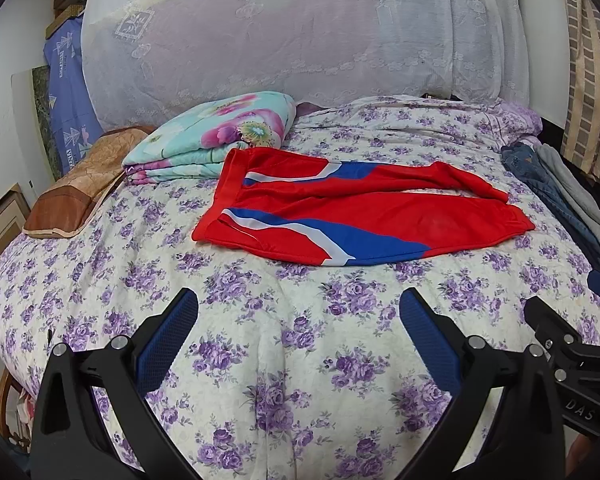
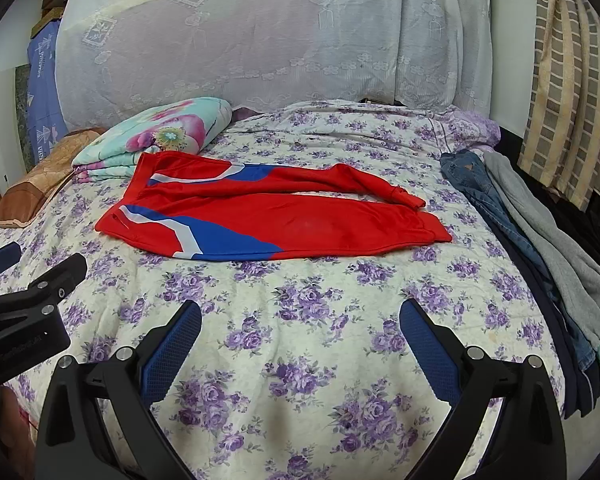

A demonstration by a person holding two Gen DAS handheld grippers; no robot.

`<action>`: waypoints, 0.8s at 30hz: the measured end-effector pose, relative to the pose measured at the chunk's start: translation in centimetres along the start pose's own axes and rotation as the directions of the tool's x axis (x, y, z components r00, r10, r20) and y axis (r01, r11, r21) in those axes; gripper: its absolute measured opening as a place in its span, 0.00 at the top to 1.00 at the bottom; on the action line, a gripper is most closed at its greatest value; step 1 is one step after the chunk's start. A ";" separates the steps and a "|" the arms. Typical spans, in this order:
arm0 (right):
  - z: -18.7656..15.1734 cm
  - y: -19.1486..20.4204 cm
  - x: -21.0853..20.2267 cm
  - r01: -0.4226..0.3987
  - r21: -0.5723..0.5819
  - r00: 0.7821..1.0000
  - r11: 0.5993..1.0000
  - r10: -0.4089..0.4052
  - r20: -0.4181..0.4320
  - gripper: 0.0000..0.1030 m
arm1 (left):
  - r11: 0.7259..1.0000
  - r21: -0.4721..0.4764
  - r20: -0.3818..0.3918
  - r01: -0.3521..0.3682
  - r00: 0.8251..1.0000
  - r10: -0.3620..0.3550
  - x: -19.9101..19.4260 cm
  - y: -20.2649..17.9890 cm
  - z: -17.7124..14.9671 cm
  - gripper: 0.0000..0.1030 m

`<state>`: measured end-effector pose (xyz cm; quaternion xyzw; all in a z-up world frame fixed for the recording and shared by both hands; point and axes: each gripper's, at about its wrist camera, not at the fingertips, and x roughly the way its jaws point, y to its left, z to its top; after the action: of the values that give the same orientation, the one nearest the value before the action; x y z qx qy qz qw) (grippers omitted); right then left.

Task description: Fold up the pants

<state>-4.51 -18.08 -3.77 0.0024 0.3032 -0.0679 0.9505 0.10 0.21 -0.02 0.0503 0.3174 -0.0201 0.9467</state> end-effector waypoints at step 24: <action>0.0 0.1 0.0 0.000 -0.004 1.000 1.000 0.000 0.001 0.03 | 1.000 -0.003 0.000 0.003 1.000 -0.003 0.0 0.1 -0.3 0.05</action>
<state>-4.53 -17.98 -3.73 0.0006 0.3026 -0.0676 0.9507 -0.09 0.31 -0.21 0.0483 0.3177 -0.0210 0.9467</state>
